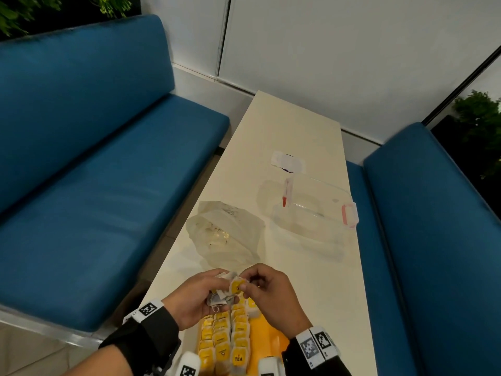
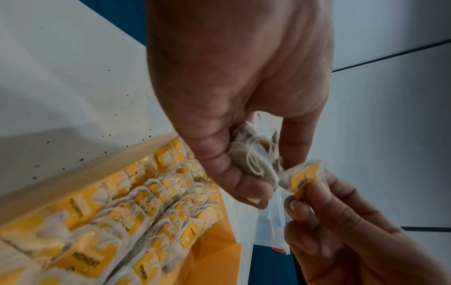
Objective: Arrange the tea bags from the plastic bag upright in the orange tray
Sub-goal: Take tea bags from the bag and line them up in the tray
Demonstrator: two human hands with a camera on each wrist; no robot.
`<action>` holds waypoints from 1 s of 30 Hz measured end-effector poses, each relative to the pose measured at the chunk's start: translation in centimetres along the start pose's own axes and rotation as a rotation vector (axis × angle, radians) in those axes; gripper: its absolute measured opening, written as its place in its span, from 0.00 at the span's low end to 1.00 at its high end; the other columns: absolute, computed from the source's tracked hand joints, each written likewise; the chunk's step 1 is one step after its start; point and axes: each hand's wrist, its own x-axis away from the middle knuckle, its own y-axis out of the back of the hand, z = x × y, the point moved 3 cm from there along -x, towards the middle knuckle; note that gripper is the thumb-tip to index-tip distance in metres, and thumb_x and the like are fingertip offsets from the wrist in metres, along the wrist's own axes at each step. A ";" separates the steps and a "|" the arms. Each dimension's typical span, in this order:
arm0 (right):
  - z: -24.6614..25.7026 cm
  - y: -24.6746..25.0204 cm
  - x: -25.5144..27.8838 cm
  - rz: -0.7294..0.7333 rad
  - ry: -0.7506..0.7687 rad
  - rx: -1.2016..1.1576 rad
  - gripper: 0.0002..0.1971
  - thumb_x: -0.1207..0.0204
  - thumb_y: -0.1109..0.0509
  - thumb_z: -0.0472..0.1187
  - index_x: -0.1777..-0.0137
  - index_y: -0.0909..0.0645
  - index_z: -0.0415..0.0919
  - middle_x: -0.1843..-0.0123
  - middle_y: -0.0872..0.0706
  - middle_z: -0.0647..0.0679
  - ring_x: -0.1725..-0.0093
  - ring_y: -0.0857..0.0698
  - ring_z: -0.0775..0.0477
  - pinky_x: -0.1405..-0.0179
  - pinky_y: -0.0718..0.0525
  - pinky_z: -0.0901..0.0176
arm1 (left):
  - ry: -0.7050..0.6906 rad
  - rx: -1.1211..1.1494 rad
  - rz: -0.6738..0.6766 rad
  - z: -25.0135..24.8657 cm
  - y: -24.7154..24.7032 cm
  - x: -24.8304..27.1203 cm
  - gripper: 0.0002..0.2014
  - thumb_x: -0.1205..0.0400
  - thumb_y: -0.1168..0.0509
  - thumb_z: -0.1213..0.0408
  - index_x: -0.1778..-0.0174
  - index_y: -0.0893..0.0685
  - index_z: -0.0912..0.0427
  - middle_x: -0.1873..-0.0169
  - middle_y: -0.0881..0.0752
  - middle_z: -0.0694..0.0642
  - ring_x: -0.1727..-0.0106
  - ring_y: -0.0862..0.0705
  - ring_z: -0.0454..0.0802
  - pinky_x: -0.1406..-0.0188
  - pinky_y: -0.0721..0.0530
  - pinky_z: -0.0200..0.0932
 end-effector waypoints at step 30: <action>-6.7 1.5 -0.3 0.174 -0.399 0.485 0.10 0.22 0.39 0.32 0.56 0.22 0.48 0.59 0.11 0.48 0.65 0.09 0.47 0.71 0.17 0.59 | -0.020 -0.092 -0.098 0.6 1.6 0.4 0.15 0.18 0.28 0.71 0.35 0.15 0.65 0.49 0.09 0.64 0.54 0.09 0.56 0.63 0.11 0.43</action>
